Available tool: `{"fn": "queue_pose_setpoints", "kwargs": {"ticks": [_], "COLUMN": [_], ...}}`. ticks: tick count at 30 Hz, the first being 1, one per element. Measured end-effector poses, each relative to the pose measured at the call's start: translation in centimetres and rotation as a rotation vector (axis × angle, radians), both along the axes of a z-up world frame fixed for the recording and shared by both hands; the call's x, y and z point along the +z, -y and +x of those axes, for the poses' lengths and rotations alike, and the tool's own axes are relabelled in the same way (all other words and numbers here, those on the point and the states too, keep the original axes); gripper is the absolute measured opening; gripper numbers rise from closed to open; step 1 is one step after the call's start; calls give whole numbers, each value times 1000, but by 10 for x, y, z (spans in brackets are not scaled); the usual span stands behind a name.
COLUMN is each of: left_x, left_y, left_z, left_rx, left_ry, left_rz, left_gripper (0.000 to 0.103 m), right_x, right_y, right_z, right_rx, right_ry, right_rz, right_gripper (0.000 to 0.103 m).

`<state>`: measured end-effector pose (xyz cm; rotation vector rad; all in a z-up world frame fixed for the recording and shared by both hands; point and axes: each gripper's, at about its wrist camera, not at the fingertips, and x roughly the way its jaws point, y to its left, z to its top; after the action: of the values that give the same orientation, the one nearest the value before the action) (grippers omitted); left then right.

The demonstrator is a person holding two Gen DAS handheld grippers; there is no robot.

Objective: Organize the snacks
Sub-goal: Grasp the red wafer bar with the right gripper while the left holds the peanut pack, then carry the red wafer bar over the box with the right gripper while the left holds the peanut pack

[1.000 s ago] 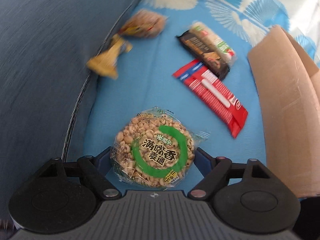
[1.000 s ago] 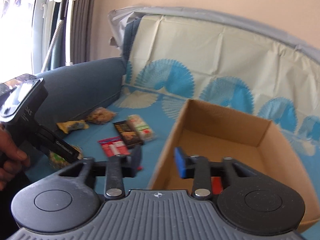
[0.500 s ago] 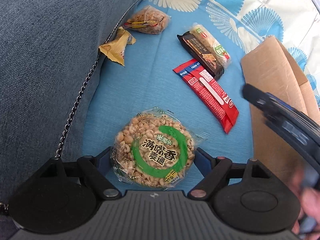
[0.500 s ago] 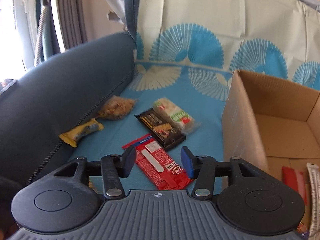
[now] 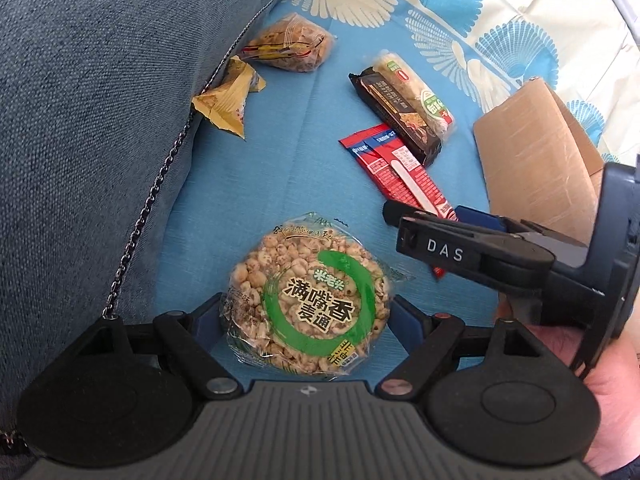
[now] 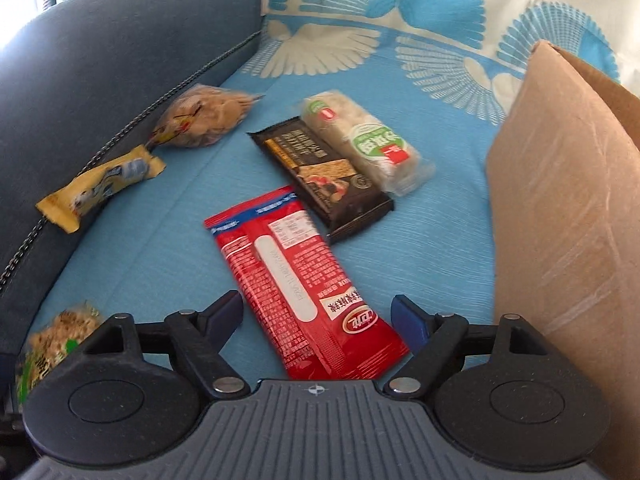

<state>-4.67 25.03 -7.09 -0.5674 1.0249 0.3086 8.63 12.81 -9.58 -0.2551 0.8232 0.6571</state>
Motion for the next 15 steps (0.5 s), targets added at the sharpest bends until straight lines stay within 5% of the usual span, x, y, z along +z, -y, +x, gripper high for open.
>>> {"fn": "queue_pose_setpoints", "kwargs": {"ticks": [5, 10, 15], "left_x": [1, 2, 3], "left_y": [-2, -3, -3], "left_z": [-2, -3, -4], "left_rx": [-4, -11, -19], "left_ry": [8, 14, 16], "left_rz": [-8, -12, -10], "left_gripper": [88, 88, 88], "right_x": [7, 15, 38], "right_y": [0, 7, 19], "right_z": [-9, -24, -36], "right_rx": [93, 93, 103], "right_ry": [2, 44, 21], "right_rz": [11, 19, 28], "right_gripper": [47, 34, 32]}}
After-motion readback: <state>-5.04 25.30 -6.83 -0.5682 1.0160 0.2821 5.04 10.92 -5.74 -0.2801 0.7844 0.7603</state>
